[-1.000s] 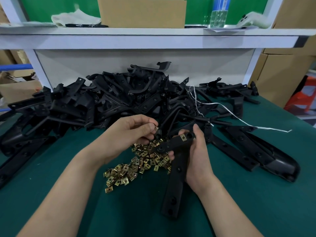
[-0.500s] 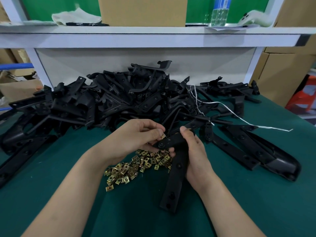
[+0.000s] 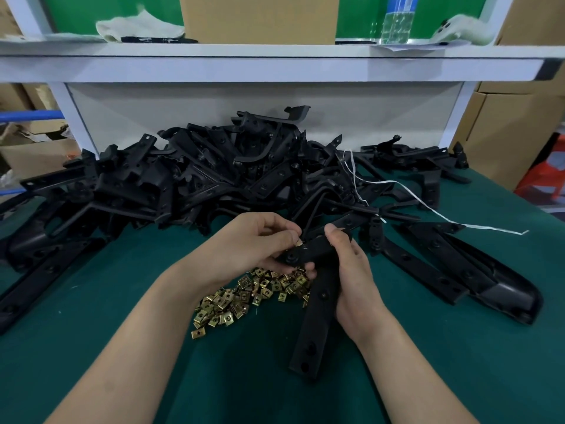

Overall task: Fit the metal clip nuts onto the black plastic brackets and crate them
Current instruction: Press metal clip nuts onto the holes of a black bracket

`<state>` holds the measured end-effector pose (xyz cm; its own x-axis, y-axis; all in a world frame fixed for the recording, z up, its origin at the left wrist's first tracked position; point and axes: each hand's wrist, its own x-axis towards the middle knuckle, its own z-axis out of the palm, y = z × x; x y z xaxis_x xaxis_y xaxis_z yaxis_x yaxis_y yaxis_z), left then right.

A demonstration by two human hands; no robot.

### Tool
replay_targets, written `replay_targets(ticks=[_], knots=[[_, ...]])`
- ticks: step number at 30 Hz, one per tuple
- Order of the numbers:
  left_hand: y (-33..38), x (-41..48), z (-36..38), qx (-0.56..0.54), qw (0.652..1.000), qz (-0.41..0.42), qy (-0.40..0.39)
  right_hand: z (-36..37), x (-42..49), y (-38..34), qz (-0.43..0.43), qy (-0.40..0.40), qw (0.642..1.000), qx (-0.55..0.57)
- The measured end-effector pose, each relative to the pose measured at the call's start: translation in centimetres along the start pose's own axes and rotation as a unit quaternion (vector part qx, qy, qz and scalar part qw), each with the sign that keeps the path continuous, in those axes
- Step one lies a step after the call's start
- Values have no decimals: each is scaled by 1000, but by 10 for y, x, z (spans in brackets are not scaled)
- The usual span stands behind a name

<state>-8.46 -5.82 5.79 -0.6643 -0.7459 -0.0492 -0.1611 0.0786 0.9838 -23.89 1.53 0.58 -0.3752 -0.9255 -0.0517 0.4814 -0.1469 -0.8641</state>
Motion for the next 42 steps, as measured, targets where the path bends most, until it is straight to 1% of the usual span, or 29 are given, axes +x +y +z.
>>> replay_targets(ticks=[10,25,36,42], knots=[[1,0,5,1,1000,10,11,1,-1,0,-1,3,1000,-4],[-1,0,1,22,1000,12,-16,3,-2,0,3,11,1000,-6],[2,-2,-1,70,997,25,-14,3,-4,1,-2,6,1000,-10],[4,-4,-6,84,996,18,-21,4,-4,2,11,-1,1000,-10]])
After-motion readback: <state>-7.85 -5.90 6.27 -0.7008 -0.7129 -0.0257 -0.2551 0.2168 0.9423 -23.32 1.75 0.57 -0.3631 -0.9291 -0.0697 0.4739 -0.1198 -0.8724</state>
